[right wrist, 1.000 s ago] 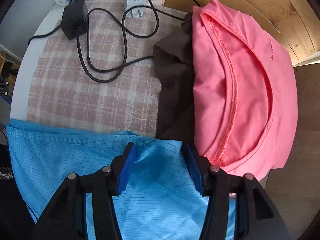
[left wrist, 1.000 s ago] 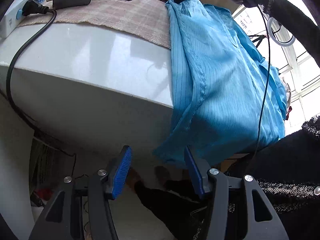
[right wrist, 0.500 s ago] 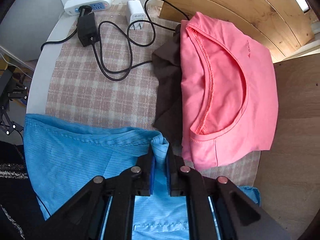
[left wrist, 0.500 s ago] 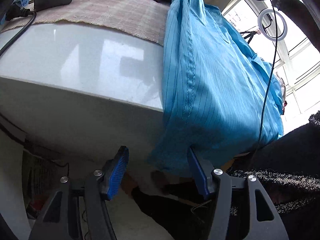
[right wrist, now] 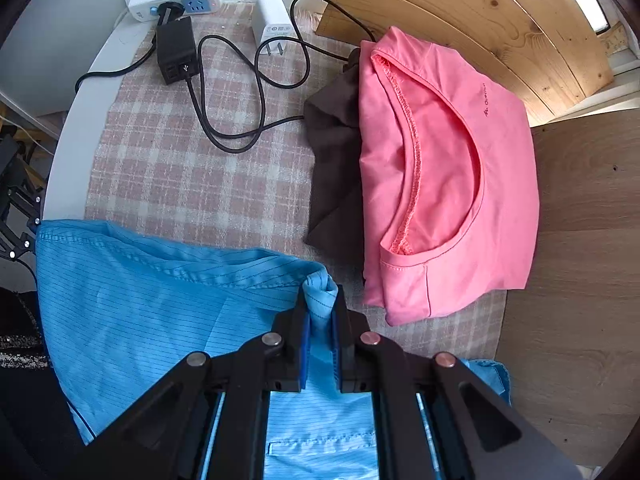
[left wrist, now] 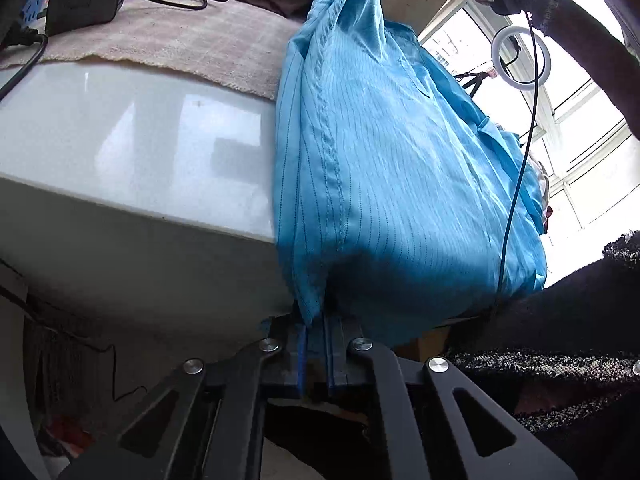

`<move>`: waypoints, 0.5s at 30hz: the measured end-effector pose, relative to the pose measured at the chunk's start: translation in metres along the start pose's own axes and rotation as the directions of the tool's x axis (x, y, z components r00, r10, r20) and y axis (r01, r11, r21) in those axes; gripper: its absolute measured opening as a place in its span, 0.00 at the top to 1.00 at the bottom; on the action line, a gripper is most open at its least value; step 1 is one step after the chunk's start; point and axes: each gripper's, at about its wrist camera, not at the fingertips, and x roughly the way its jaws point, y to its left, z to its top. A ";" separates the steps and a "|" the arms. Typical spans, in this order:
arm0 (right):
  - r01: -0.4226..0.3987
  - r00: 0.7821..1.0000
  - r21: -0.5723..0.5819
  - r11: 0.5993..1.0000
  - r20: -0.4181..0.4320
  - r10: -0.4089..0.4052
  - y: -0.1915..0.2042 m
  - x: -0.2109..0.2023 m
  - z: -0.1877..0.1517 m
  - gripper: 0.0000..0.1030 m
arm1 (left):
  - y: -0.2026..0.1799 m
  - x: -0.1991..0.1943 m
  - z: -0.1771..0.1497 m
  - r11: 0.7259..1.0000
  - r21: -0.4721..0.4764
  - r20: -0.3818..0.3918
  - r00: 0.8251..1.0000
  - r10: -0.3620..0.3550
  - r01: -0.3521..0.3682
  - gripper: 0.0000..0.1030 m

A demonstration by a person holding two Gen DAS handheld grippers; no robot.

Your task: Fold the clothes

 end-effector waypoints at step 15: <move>0.074 0.967 0.021 0.997 0.245 -0.077 0.002 -0.058 -0.098 0.93 | -0.153 -0.052 -0.009 0.958 0.124 0.157 0.959 0.237 -0.257 0.97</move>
